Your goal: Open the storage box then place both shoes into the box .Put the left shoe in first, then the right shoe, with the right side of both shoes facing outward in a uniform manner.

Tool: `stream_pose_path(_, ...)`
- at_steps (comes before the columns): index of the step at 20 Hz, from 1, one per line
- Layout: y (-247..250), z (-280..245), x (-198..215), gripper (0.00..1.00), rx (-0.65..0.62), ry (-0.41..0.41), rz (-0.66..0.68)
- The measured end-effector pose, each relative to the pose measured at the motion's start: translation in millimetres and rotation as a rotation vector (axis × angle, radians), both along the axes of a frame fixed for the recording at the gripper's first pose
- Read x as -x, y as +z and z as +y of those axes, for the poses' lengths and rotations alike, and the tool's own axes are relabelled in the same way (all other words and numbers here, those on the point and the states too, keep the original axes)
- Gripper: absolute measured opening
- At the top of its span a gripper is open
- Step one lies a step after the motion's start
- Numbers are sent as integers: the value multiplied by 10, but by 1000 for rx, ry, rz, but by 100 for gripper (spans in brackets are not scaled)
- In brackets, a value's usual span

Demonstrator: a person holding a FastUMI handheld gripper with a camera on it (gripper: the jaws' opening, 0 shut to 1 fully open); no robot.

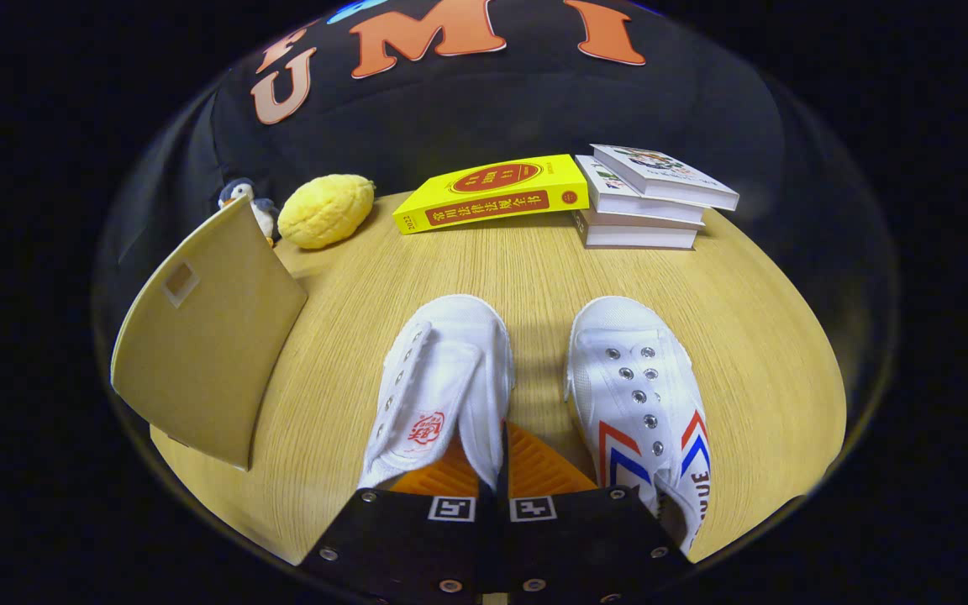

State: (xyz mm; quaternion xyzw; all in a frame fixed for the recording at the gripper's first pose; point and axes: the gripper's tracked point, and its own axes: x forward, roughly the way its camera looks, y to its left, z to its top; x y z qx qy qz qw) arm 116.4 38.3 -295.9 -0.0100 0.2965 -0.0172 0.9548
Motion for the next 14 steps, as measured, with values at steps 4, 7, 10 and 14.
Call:
stream_pose_path(4,85,105,-28,0,-172,-3,-11)
stream_pose_path(7,279,179,-98,0,-216,14,-66)
stream_pose_path(10,459,297,-65,0,-216,37,-89)
stream_pose_path(14,854,442,-45,0,-239,-1,-135)
